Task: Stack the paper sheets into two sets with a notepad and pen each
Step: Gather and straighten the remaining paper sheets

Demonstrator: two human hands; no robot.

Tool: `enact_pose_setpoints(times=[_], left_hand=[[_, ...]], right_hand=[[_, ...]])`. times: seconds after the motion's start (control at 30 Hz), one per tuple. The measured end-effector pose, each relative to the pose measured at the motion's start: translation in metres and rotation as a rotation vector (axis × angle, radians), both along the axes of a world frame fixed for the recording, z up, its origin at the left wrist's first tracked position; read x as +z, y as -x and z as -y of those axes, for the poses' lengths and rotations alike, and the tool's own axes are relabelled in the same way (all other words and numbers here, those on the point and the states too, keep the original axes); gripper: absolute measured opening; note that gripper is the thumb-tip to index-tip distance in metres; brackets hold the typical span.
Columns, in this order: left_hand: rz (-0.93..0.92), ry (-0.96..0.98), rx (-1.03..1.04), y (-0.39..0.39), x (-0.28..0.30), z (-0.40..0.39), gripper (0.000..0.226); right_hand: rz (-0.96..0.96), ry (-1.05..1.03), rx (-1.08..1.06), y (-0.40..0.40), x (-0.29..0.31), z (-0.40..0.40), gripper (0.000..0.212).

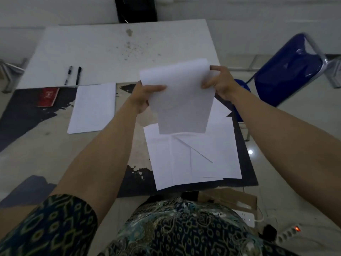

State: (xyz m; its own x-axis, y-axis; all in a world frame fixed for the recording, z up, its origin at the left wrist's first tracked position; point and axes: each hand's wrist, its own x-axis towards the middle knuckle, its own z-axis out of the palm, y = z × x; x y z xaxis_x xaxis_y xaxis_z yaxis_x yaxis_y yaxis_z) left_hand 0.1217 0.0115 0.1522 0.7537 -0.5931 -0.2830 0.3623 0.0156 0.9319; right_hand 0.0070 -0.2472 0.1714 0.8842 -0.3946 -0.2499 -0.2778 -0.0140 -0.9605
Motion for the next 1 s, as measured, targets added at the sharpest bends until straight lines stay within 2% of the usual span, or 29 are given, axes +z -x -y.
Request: enact_pose_setpoints(times=[0.17,0.37,0.47,0.73,0.83,0.93,0.97,1.0], left_hand=[[0.199,-0.025,0.058,0.006,0.009,0.021,0.048],[0.306,-0.076,0.142,0.024,-0.003,0.033,0.047],[0.324,-0.047,0.149,0.030,-0.008,0.038,0.048],[0.364,-0.040,0.134,0.034,-0.014,0.045,0.052],[0.372,-0.068,0.146,0.035,-0.017,0.047,0.048],[0.414,-0.059,0.107,0.036,-0.019,0.047,0.045],[0.427,-0.059,0.093,0.036,-0.020,0.047,0.044],[0.438,-0.058,0.080,0.037,-0.021,0.046,0.043]], right_hand=[[0.064,0.082,-0.093,0.013,0.003,0.007,0.051],[0.047,0.102,-0.218,0.025,-0.007,0.010,0.041],[0.063,0.052,-0.254,0.030,-0.017,0.012,0.035],[0.074,0.097,-0.242,0.048,-0.024,0.005,0.030],[0.048,0.034,-0.260,0.056,-0.022,-0.005,0.042],[0.042,-0.014,-0.297,0.061,-0.025,-0.012,0.082],[0.053,-0.021,-0.312,0.062,-0.027,-0.013,0.084],[0.046,-0.024,-0.322,0.064,-0.023,-0.018,0.077]])
